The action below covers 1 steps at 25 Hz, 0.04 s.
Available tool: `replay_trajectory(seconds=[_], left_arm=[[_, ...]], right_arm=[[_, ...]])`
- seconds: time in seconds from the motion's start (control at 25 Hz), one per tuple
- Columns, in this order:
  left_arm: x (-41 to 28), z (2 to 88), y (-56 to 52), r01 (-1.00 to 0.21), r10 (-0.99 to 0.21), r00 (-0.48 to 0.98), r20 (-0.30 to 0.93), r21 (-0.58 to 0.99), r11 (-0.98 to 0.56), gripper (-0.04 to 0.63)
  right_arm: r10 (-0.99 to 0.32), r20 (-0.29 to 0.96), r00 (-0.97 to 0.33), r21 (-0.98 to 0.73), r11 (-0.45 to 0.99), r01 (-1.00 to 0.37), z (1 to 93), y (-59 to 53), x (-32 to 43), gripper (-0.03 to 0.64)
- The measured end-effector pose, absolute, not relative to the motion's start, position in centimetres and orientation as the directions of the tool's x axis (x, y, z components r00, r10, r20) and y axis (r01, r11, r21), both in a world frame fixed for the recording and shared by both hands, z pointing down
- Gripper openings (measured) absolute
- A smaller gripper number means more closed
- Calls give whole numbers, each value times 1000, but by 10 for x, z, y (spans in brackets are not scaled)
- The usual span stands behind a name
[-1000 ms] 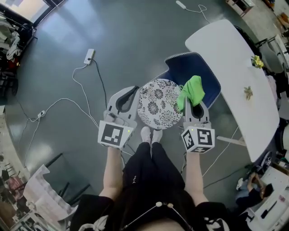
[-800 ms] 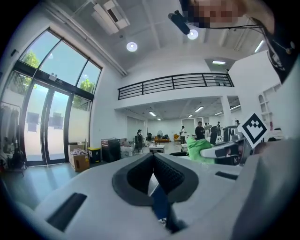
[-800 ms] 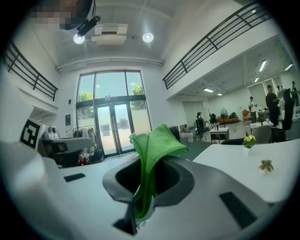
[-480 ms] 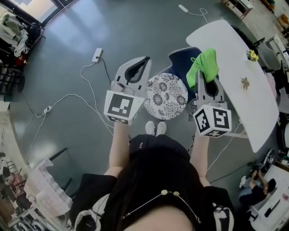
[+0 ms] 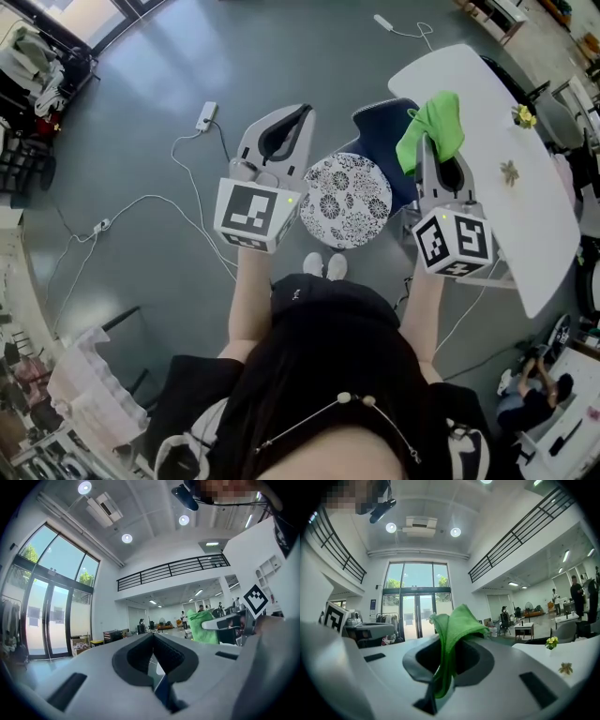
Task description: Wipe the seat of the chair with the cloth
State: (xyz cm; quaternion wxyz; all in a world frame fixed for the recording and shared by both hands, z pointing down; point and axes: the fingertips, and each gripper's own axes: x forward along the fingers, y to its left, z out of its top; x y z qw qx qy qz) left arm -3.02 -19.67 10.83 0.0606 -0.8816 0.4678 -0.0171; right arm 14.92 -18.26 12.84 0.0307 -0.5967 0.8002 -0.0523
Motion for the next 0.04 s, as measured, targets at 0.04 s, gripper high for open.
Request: replay_trajectory(seconds=[0.04], left_arm=[[-29, 107, -195, -822, -826, 563, -30, -126, -556, 6]], right_arm=[[-959, 10, -285, -120, 282, -952, 128, -182, 150, 49]])
